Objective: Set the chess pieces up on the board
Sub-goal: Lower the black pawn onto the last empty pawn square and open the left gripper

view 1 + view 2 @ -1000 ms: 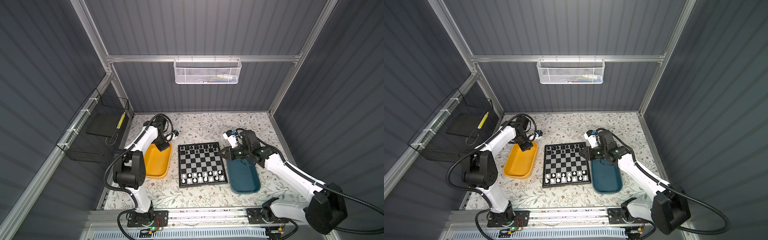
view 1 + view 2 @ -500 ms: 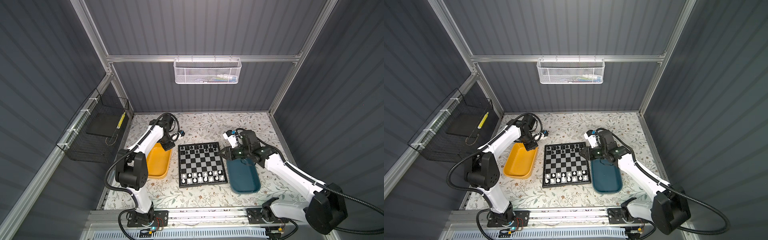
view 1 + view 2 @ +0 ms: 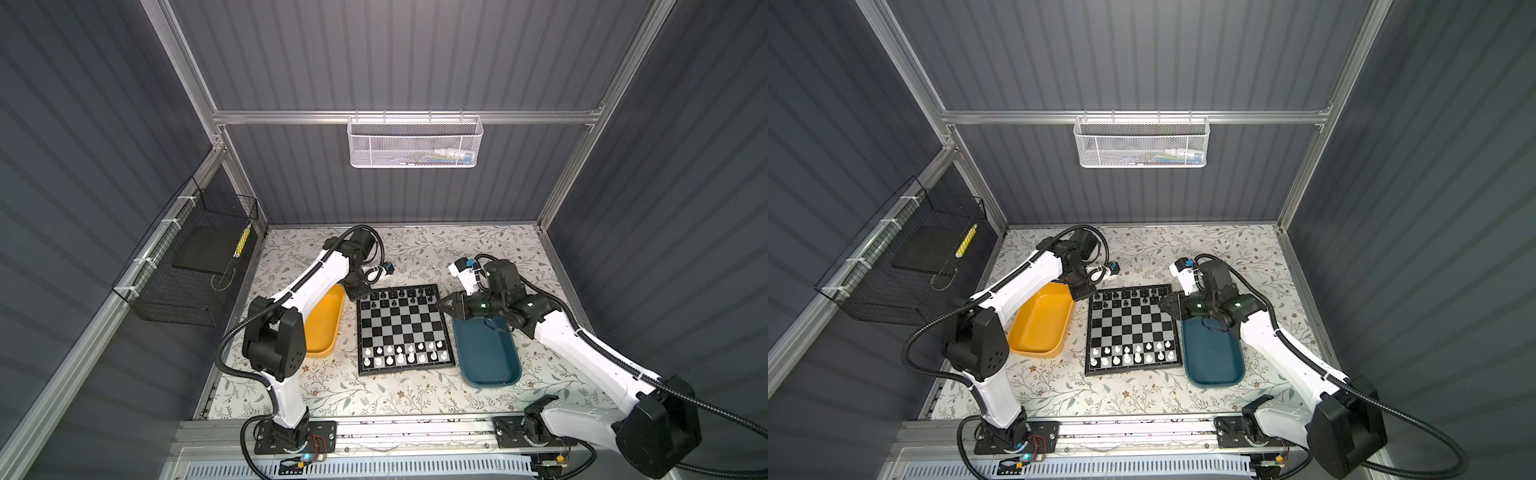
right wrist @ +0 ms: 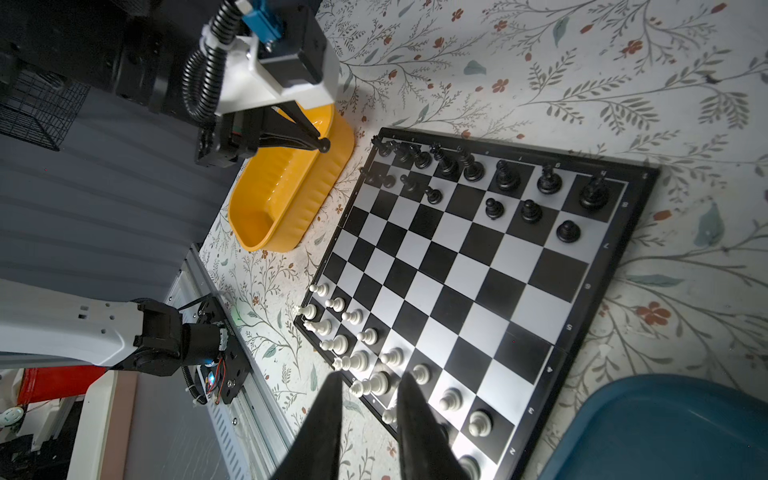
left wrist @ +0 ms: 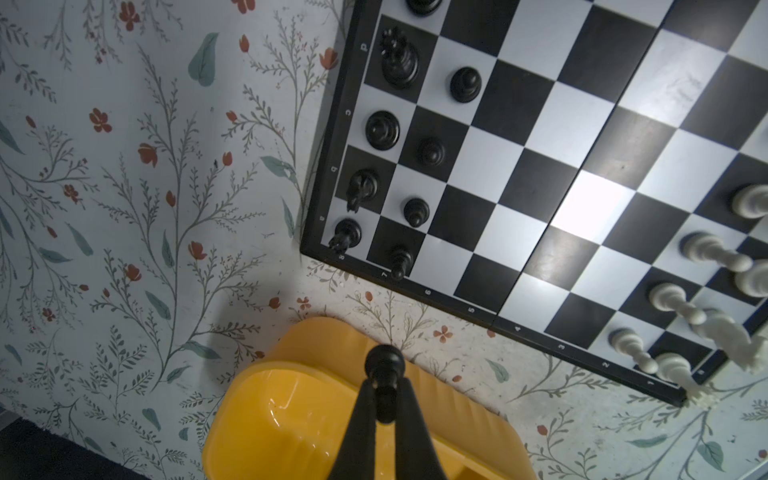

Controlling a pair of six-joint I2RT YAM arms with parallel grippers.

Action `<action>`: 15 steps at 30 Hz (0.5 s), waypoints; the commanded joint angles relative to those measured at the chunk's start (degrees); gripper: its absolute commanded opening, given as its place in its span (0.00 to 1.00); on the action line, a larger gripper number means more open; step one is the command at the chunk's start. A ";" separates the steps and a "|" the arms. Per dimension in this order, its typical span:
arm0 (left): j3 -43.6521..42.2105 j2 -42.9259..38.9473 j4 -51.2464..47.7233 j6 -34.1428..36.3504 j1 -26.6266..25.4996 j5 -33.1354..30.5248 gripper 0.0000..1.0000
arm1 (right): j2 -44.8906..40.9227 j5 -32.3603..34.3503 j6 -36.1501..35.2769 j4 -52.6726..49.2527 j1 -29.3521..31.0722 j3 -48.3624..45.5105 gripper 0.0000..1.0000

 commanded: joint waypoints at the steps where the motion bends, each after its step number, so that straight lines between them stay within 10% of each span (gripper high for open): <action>1: 2.94 2.10 -1.32 -1.19 -2.09 0.50 0.09 | -1.09 -0.25 0.28 -0.44 -0.09 -0.46 0.27; 15: 13.28 11.69 -2.27 -1.45 -8.98 2.60 0.09 | -3.98 1.27 0.92 -1.70 -0.14 -1.99 0.27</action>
